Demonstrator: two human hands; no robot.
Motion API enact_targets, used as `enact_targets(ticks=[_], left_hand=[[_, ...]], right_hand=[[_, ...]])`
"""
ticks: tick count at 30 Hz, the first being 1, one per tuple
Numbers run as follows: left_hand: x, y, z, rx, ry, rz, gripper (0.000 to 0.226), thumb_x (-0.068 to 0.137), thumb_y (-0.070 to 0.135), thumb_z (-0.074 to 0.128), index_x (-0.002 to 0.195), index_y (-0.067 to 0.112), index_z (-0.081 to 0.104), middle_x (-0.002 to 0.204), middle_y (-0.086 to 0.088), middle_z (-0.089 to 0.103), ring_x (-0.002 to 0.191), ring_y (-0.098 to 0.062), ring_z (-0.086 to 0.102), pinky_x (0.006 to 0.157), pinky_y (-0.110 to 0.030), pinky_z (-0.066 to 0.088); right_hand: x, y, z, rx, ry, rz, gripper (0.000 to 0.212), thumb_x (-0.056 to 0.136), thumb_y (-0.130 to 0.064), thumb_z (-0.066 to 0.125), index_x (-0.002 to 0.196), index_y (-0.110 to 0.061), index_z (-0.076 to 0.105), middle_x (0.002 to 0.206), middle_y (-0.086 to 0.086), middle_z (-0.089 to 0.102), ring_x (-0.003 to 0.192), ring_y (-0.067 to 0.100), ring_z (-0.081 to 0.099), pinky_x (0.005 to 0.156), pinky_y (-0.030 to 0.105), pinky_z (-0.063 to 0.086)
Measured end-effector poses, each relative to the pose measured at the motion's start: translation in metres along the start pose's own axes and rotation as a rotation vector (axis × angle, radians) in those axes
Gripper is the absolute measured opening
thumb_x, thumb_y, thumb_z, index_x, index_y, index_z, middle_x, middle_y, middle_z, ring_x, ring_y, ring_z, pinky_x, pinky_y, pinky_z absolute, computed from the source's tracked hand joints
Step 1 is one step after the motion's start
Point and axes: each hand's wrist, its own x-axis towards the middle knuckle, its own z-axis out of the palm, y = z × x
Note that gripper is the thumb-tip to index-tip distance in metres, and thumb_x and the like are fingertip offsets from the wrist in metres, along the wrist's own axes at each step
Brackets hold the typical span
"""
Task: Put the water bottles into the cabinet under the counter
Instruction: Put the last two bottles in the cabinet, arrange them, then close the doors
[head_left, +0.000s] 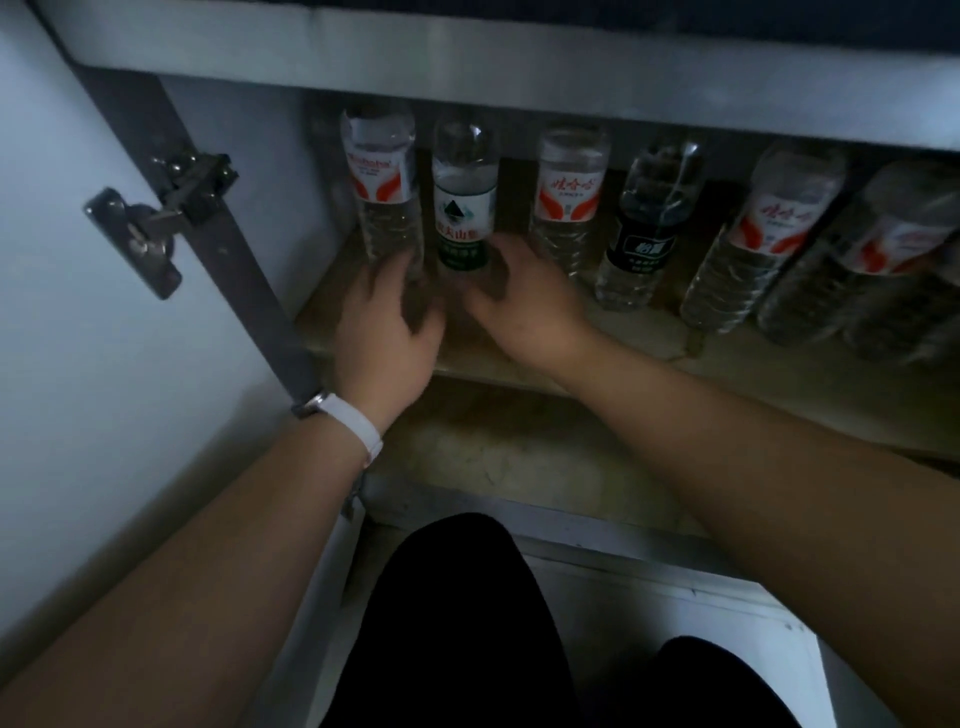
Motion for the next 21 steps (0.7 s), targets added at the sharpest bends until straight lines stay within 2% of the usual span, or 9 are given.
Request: enact_targets(ticks=[3,5,7,12,16,21], left_hand=[[-0.018,0.013,-0.008,0.286,-0.13,0.185,0.051,0.095,0.038,0.058,0.142,0.021,0.051,0.145,-0.008,0.051,0.129,-0.032,0.048,0.104,-0.047,0.044],[-0.03,0.022,-0.012,0.41,-0.181,0.276,0.048,0.094,0.038,0.057,0.139,0.02,0.054,0.143,-0.009,0.052,0.129,-0.034,0.048,0.102,-0.05,0.044],[-0.043,0.033,-0.016,0.472,-0.214,0.333,0.047,0.093,0.037,0.059,0.136,0.019,0.056,0.142,-0.011,0.053,0.129,-0.034,0.047,0.101,-0.049,0.042],[-0.06,0.062,-0.024,0.563,-0.251,0.469,0.048,0.091,0.037,0.062,0.135,0.018,0.059,0.138,-0.012,0.056,0.126,-0.035,0.048,0.099,-0.049,0.042],[-0.065,0.077,-0.018,0.569,-0.287,0.538,0.046,0.092,0.036,0.061,0.134,0.017,0.06,0.14,-0.013,0.056,0.128,-0.037,0.048,0.1,-0.051,0.042],[-0.086,0.115,-0.026,0.511,-0.434,0.486,0.046,0.092,0.036,0.057,0.133,0.015,0.061,0.136,-0.016,0.057,0.124,-0.039,0.051,0.098,-0.051,0.042]], right_hand=[[-0.027,0.009,-0.017,-0.318,0.019,-0.085,0.055,0.094,-0.047,0.054,0.141,-0.02,0.045,0.143,0.005,0.046,0.125,0.023,0.048,0.093,0.029,0.039],[-0.044,0.017,-0.028,-0.466,0.01,-0.084,0.058,0.093,-0.052,0.048,0.141,-0.02,0.046,0.144,0.007,0.046,0.126,0.029,0.047,0.098,0.041,0.043],[-0.061,0.024,-0.04,-0.553,0.019,-0.086,0.057,0.093,-0.053,0.045,0.14,-0.021,0.048,0.142,0.006,0.048,0.127,0.03,0.045,0.098,0.045,0.041],[-0.098,0.039,-0.073,-0.67,0.0,-0.1,0.059,0.093,-0.057,0.04,0.14,-0.022,0.046,0.143,0.004,0.048,0.131,0.028,0.041,0.102,0.047,0.037],[-0.126,0.052,-0.092,-0.71,-0.038,-0.074,0.056,0.092,-0.056,0.04,0.133,-0.02,0.053,0.138,0.007,0.052,0.129,0.03,0.043,0.104,0.046,0.034],[-0.166,0.043,-0.13,-0.73,-0.195,0.042,0.056,0.095,-0.055,0.037,0.134,-0.019,0.052,0.141,0.008,0.049,0.13,0.031,0.04,0.107,0.046,0.03]])
